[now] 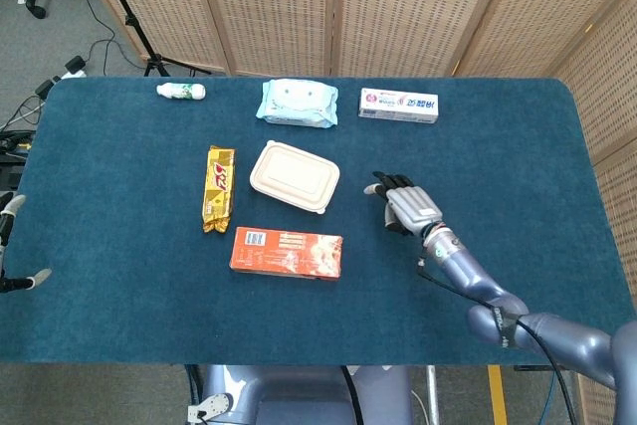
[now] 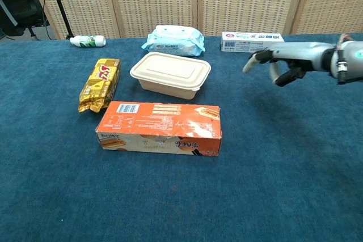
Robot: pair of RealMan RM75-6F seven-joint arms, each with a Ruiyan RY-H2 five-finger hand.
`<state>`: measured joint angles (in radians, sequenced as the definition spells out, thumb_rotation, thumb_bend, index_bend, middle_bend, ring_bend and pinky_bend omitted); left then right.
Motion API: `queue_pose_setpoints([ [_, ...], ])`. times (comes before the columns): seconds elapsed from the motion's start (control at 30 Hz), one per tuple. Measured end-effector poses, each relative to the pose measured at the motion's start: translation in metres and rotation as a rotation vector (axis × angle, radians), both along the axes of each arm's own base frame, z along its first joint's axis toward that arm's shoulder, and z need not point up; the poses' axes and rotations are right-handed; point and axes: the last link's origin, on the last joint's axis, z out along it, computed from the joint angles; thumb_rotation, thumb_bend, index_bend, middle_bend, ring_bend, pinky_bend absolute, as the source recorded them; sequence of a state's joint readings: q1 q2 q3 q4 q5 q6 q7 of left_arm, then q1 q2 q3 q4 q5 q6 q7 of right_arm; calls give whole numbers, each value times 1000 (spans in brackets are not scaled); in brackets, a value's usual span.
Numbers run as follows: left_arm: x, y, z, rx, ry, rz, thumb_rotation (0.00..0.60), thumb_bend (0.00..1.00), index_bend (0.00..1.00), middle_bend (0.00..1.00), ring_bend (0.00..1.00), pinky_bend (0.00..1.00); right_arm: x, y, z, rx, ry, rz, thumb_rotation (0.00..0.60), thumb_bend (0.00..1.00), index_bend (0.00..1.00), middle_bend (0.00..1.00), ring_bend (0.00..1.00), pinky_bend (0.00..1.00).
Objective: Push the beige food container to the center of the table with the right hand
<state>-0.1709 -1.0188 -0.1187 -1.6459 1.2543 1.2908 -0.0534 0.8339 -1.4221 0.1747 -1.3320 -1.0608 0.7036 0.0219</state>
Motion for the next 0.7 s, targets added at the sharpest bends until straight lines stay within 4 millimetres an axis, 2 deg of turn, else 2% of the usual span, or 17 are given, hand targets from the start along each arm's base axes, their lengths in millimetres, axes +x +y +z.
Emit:
queue_pose_setpoints([
  [0.03,1,0,0,2,1,-4,600,0,0,0,0,0,-9,3,12,-33,9,2,600,465,133,0,0,0],
  [0.07,1,-1,0,3,3,-8,600,0,0,0,0,0,-15,5,21,-61,14,8,600,200,95,0,0,0],
  [0.1,2,-2,-1,1,5,-12,600,0,0,0,0,0,-21,8,29,-90,19,18,600,79,73,0,0,0],
  [0.13,2,-2,-2,-1,7,-14,600,0,0,0,0,0,-28,12,41,-130,24,40,600,4,61,0,0,0],
  [0.3,3,-3,-6,-11,21,-21,600,0,0,0,0,0,-49,36,82,-288,24,161,600,0,56,0,0,0],
  [0.43,5,-4,-9,-16,33,-31,600,0,0,0,0,0,-67,66,111,-395,-2,245,600,0,56,0,0,0],
  [0.57,8,-6,-15,-24,52,-47,600,0,0,0,0,0,-84,98,129,-462,-21,277,600,0,56,0,0,0],
  [0.7,11,-9,-22,-48,71,-69,600,0,0,0,0,0,-101,124,133,-465,-58,251,600,0,56,0,0,0],
])
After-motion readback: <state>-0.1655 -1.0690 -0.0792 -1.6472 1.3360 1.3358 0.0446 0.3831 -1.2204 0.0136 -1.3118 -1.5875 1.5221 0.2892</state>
